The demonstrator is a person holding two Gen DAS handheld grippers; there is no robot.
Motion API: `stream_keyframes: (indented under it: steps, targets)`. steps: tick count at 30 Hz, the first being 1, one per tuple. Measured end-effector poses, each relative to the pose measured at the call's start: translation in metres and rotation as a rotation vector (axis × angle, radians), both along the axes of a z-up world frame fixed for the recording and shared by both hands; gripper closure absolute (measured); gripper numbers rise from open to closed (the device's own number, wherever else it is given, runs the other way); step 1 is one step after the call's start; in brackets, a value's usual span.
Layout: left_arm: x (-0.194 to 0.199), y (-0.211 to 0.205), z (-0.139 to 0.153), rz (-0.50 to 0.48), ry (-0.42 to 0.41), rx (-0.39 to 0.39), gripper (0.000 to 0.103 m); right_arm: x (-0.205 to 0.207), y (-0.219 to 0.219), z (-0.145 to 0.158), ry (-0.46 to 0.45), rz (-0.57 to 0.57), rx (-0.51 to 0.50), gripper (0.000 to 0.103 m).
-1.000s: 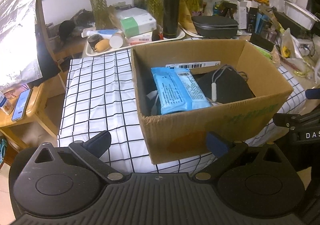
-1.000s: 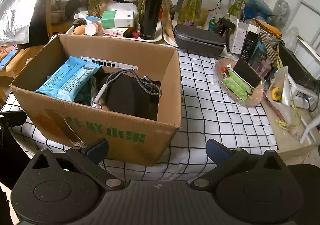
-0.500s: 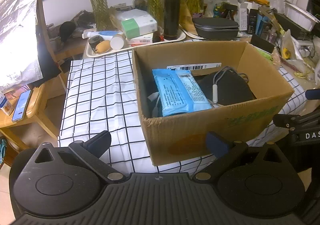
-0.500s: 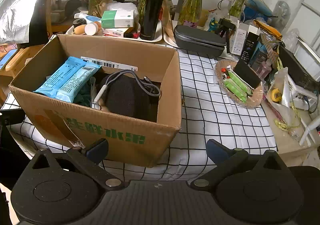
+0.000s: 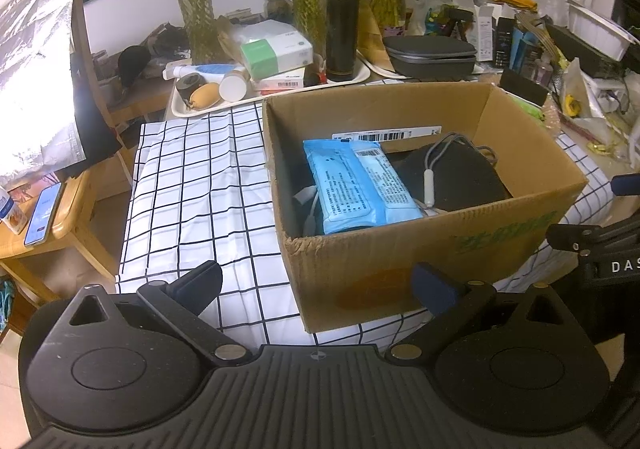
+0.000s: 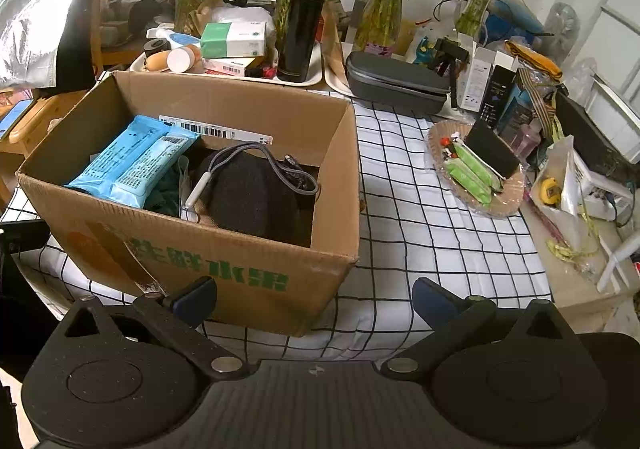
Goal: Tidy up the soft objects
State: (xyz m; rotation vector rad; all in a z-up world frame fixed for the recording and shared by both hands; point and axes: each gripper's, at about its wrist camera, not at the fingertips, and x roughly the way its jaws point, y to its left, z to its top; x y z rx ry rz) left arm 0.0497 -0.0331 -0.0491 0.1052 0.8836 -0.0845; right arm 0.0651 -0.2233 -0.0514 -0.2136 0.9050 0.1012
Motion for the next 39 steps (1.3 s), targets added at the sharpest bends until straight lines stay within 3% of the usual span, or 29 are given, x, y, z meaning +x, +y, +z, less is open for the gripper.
stream_keyframes:
  steps: [39]
  targets:
    - [-0.0009,-0.0013,-0.0030,-0.008,0.003,0.011,0.000,-0.0021,0.0021,0.0070,-0.024,-0.002,0.022,0.000]
